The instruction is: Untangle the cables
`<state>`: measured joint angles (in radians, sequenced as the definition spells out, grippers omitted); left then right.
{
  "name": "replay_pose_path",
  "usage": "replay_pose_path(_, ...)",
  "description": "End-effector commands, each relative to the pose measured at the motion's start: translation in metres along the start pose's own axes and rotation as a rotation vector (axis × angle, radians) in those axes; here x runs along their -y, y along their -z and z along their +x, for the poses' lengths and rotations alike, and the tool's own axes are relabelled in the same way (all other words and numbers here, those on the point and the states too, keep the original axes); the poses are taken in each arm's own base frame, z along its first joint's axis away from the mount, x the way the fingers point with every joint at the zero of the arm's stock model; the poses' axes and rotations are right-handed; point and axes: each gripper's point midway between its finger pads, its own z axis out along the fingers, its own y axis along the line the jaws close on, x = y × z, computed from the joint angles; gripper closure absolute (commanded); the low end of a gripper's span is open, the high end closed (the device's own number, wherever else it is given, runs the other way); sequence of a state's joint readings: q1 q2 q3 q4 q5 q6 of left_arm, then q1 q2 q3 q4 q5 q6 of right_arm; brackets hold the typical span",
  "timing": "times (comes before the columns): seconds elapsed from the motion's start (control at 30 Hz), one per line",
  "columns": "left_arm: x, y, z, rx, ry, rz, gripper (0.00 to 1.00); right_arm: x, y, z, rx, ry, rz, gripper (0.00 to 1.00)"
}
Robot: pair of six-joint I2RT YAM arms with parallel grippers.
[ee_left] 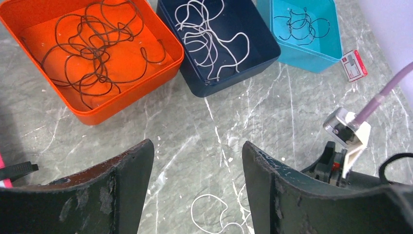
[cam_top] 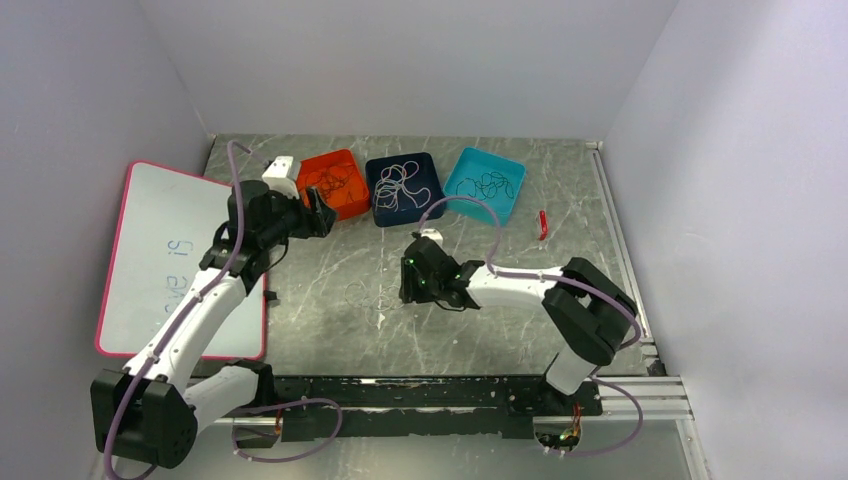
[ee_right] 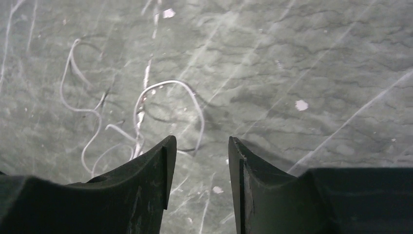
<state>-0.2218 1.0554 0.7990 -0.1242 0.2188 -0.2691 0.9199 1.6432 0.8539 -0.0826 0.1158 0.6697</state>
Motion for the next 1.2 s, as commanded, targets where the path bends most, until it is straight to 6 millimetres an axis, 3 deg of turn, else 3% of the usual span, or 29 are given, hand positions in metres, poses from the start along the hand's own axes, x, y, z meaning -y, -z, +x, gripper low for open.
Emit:
replay_pose_path(0.0, 0.016, -0.001, -0.019, 0.052, 0.008, 0.067, 0.29, 0.010, -0.010, -0.012, 0.036, -0.096, -0.020, 0.54)
replay_pose_path(0.37, 0.015, -0.005, -0.018, 0.038, 0.006, 0.063, 0.29, -0.007, -0.017, -0.008, -0.008, -0.097, -0.166, 0.58)
replay_pose_path(0.87, 0.016, -0.006, -0.014, 0.023, 0.002, 0.073, 0.29, -0.003, -0.022, 0.003, -0.063, -0.085, -0.143, 0.73)
replay_pose_path(1.17, 0.016, -0.009, -0.013, 0.018, -0.006, 0.081, 0.28, -0.001, -0.013, 0.002, -0.070, -0.061, -0.138, 0.73)
